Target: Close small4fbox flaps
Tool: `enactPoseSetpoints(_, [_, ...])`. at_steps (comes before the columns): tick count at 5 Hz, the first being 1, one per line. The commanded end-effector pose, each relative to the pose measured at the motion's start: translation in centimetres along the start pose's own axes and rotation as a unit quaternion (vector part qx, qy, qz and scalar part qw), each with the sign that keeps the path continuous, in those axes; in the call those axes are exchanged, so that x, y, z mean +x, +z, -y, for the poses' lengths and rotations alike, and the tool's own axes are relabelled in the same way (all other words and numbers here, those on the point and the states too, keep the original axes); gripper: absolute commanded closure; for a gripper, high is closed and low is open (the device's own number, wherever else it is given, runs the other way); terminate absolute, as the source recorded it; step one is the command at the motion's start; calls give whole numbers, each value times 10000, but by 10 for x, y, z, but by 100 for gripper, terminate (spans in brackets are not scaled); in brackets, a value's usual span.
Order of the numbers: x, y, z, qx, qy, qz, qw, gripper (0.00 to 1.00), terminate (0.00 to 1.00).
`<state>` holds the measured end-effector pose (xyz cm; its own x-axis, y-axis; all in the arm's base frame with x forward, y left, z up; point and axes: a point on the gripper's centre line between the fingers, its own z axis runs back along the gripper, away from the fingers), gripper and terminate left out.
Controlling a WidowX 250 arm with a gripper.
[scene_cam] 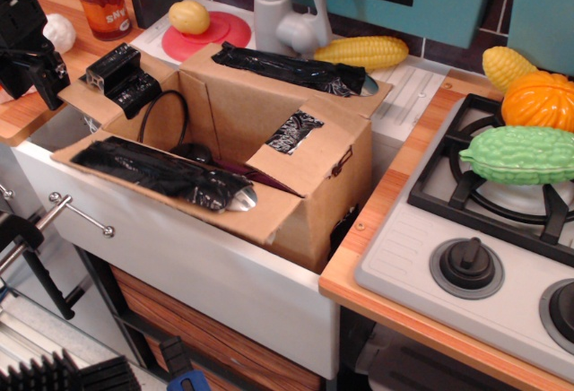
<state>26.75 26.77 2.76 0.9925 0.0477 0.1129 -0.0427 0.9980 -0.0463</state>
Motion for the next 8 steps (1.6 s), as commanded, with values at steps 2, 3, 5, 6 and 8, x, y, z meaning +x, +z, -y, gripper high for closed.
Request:
enactPoseSetpoints(2, [15,54,54,-97,-287,328,9990,0,0])
enactPoseSetpoints(3, [20,51,66,-208,-334,374,9985,0,0])
enactPoseSetpoints(5, [22,34,87,-454,-331,424,9975,0,0])
enactPoseSetpoints(6, [22,27,93,-579,-266,450,9970,0,0])
enactPoseSetpoints(8, [18,7,92,-648,-375,563,9956,0,0])
